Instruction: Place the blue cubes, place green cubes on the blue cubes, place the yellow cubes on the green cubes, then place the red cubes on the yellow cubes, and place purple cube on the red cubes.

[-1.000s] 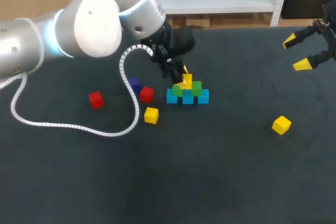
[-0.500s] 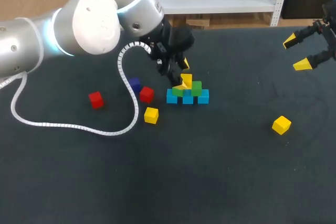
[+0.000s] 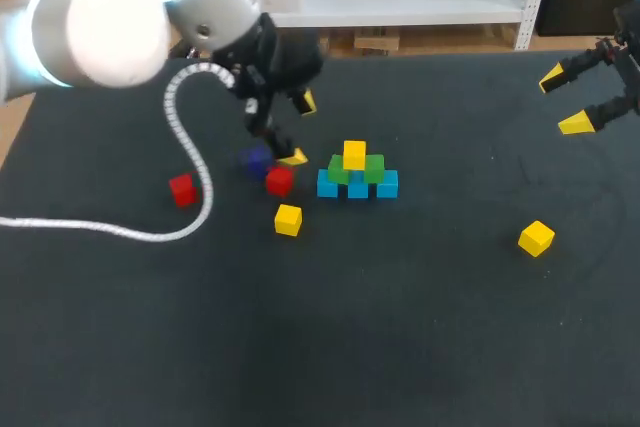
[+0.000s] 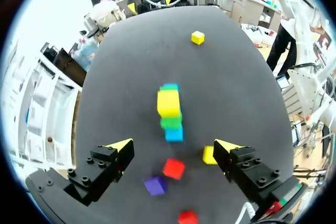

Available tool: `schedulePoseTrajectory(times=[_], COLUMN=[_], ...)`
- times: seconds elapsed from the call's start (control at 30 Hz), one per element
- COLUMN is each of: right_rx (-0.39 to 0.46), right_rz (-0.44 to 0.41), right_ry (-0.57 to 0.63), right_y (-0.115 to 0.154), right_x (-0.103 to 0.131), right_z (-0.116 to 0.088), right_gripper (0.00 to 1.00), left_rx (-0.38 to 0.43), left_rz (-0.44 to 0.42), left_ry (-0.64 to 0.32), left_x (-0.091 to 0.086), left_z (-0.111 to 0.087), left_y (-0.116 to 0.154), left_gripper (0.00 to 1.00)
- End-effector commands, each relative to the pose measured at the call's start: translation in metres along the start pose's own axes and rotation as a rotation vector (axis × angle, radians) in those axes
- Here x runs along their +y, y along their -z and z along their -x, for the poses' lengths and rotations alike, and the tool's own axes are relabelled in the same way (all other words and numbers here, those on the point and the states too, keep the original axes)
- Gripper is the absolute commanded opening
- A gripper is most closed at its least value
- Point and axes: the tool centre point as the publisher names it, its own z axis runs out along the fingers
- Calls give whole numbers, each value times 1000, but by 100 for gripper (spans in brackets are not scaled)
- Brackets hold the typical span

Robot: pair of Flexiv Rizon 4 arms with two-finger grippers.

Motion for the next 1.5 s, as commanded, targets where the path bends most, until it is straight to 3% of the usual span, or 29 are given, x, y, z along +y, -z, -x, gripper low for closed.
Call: schedulePoseTrajectory(times=[0.03,0.43,0.93,1.13,1.17,1.2,1.3,1.4,1.43,1.5], right_rx=[-1,-1,-1,-1,-1,-1,-1,-1,-1,-1], right_rz=[0,0,0,0,0,0,0,0,0,0], right_ry=[1,1,1,1,1,1,1,1,1,1], right_y=[0,0,0,0,0,0,0,0,0,0], right_x=[0,0,0,0,0,0,0,0,0,0], right_z=[0,0,0,0,0,0,0,0,0,0], right_gripper=[100,100,100,100,100,100,100,100,100,100], left_rx=[-5,-2,-8,-8,-8,-7,-4,0,1,2], left_rz=[27,-43,-67,-84,-85,-90,-96,-91,-89,-83], left_ry=[-10,-51,-47,-50,-50,-49,-52,-51,-47,-35], left_x=[-35,-67,-74,-71,-71,-70,-69,-67,-66,-65], left_z=[-25,-46,-52,-52,-53,-53,-54,-55,-55,-54], left_y=[3,-45,-76,-82,-83,-84,-86,-85,-84,-81], left_gripper=[100,100,98,77,69,49,42,7,0,0])
